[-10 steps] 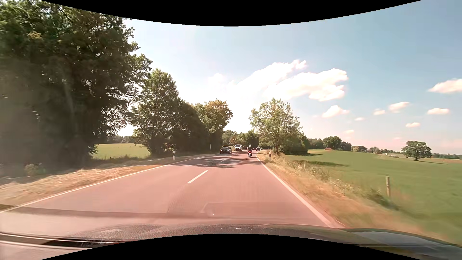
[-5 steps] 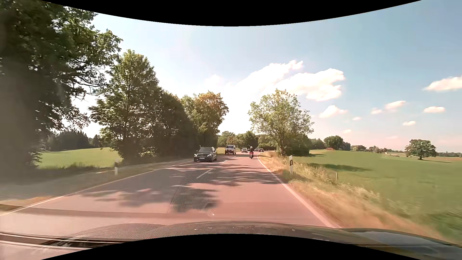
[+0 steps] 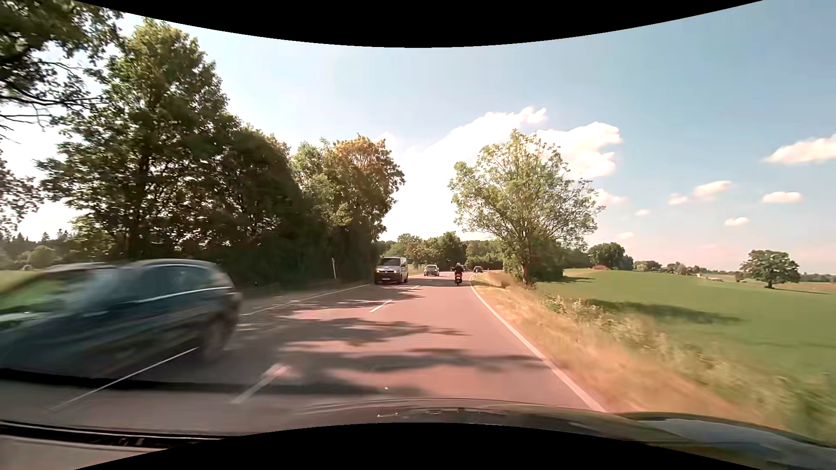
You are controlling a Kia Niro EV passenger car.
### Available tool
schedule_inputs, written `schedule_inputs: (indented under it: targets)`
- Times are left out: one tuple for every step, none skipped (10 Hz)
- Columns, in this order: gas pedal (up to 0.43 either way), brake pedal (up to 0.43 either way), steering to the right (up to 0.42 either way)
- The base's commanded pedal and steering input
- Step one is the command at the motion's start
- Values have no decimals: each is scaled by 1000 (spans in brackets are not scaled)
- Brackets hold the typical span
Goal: Follow the waypoints while adhering to traffic rules and regulations
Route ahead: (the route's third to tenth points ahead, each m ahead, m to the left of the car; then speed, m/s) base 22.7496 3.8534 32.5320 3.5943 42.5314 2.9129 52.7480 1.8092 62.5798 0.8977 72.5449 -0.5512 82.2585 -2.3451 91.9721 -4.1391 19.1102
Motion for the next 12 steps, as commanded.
schedule_inputs:
  targets:
    - [311,12,8]
    - [311,12,9]
    - [311,12,9]
    - [311,12,11]
    - [311,12,13]
    - [299,12,13]
    - [299,12,12]
    - [299,12,10]
    - [287,12,8]
    - [287,12,9]
    - [287,6,10]
    - [280,12,12]
